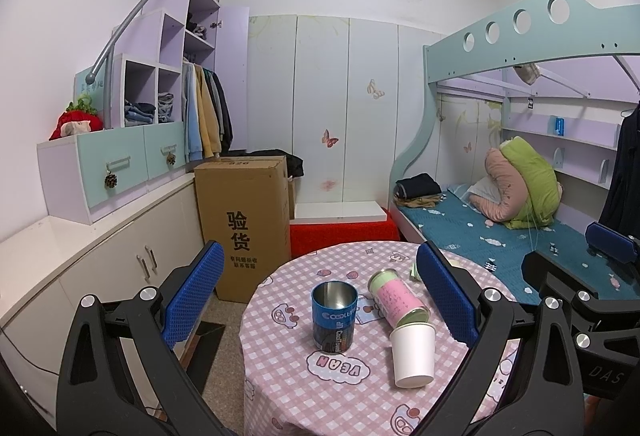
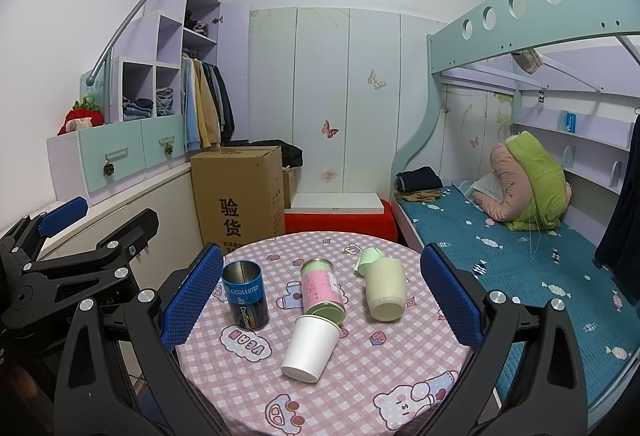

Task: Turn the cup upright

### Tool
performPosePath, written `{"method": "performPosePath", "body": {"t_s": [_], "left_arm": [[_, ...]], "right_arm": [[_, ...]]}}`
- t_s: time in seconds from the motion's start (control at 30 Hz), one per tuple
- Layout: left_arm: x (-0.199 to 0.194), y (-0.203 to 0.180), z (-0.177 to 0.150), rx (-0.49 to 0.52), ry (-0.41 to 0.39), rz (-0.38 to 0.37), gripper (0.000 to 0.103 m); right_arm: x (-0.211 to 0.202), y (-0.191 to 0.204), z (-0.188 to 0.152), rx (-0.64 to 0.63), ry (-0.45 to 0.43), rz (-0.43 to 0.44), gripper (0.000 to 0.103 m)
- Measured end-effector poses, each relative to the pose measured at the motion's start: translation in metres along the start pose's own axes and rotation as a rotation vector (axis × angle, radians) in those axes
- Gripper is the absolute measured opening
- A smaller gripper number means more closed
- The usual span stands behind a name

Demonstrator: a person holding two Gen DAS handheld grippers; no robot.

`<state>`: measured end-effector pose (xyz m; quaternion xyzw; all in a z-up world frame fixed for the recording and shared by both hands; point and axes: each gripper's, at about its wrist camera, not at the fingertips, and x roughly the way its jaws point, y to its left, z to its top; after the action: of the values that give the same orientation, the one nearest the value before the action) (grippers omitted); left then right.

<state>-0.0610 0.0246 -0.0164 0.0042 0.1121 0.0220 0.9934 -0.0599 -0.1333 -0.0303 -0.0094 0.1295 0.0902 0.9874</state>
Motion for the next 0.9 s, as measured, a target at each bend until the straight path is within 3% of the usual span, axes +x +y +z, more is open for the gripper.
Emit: {"method": "performPosePath", "body": {"t_s": [0.9], "left_arm": [[0.0031,0.0013,0.002,0.0,0.003,0.006,0.097]], "right_arm": [[0.0026,0.0019,0.0002,0.005,0.012,0.008,0.095]]}}
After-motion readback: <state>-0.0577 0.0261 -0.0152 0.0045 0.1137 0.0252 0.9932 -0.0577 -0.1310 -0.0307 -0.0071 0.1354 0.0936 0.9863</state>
